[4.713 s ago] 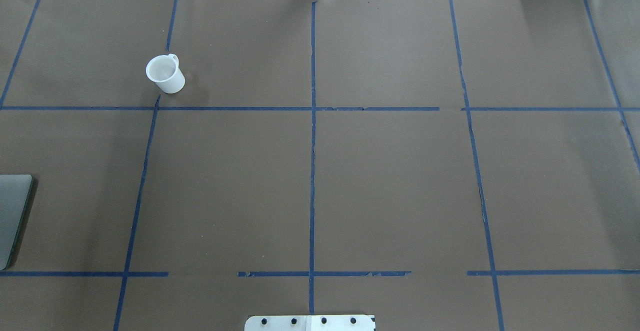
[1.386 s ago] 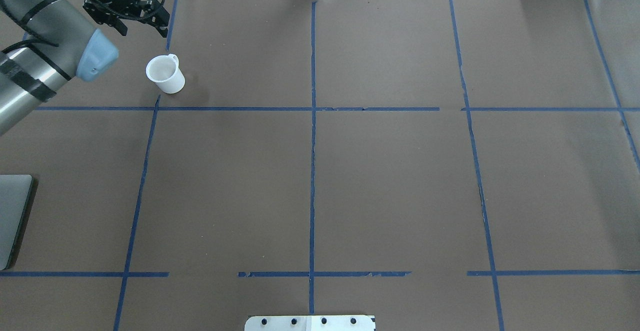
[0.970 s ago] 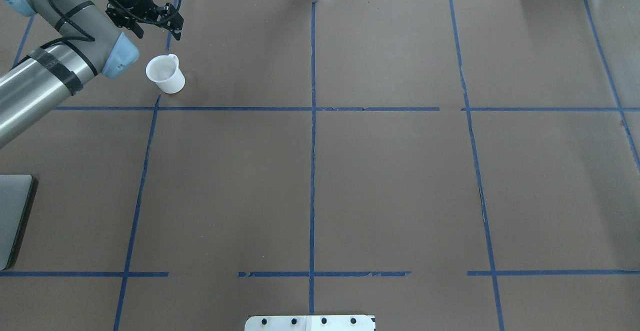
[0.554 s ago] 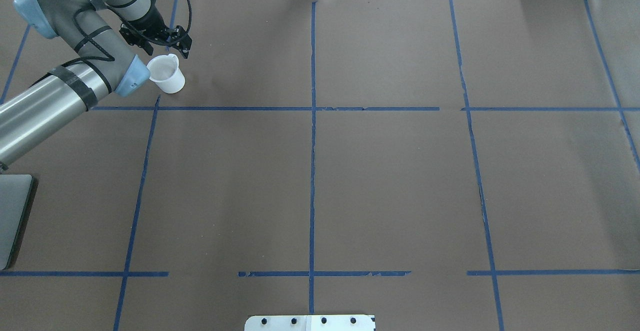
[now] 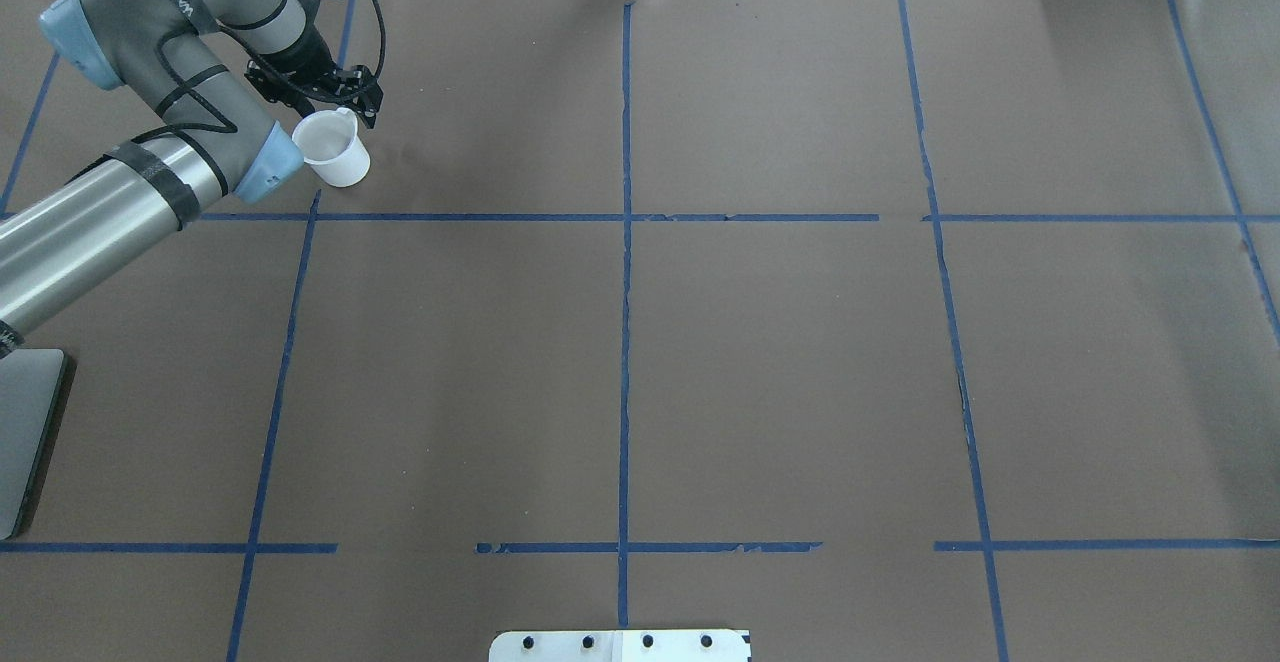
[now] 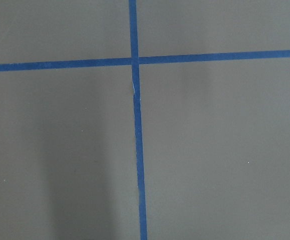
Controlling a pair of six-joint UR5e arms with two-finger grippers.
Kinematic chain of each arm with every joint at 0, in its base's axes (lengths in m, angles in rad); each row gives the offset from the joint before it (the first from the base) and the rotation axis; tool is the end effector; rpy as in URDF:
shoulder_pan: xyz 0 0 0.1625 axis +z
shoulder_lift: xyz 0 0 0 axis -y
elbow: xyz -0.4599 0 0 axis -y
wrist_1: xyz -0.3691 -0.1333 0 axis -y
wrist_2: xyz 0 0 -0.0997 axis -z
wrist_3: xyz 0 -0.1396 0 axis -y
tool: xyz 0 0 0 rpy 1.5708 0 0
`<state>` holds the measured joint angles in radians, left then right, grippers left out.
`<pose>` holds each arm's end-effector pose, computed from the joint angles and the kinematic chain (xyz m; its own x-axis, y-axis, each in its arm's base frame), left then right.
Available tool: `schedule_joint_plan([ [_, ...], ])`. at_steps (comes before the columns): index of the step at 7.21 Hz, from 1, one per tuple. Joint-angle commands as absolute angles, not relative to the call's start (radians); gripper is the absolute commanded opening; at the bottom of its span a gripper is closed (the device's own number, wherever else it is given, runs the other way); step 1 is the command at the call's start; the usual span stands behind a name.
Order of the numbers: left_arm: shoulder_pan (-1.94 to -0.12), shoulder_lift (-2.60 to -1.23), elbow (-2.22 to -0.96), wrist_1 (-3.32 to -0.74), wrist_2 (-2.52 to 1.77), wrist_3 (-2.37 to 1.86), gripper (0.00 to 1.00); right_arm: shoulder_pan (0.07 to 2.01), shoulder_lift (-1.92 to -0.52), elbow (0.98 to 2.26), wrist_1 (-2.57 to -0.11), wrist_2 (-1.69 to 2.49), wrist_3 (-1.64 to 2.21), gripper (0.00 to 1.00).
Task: Place cup on laptop
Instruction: 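Lower the left gripper onto the white cup and close it, then lift the white cup with the left gripper and carry it toward the laptop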
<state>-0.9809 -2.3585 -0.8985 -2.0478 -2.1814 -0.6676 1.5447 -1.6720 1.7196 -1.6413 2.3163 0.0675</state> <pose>0.4225 -0.7270 0.4837 0.6805 0.1400 -0.7192 -0.0512 0.9883 0.1440 0.0276 -0.4204 0.7073 0.7350 0.0638 0.6751 -0.0235 0.9974 -0.0686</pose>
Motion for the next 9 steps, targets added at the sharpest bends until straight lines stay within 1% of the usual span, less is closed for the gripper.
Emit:
schedule_joint_plan([
  [1,-0.970,-2.359,-0.899,-2.054,-2.181,-0.669,0.67,1.545,-1.672,1.720,-1.641,2.316,0.067,1.00],
  [2,-0.969,-2.359,-0.899,-2.054,-2.181,-0.669,0.55,1.545,-1.672,1.720,-1.641,2.316,0.067,1.00],
  [4,-0.969,-2.359,-0.899,-2.054,-2.181,-0.664,0.04,1.545,-1.672,1.720,-1.641,2.316,0.067,1.00],
  [5,-0.974,-2.361,-0.903,-2.054,-2.181,-0.666,0.00,1.545,-1.672,1.720,-1.641,2.316,0.067,1.00],
  [8,-1.076,-2.356,-0.937,-2.037,-2.236,-0.654,0.00,1.545,-1.672,1.720,-1.641,2.316,0.067,1.00],
  [9,-1.113,-2.339,-0.984,-1.972,-2.268,-0.605,0.00,1.545,-1.672,1.720,-1.641,2.316,0.067,1.00],
])
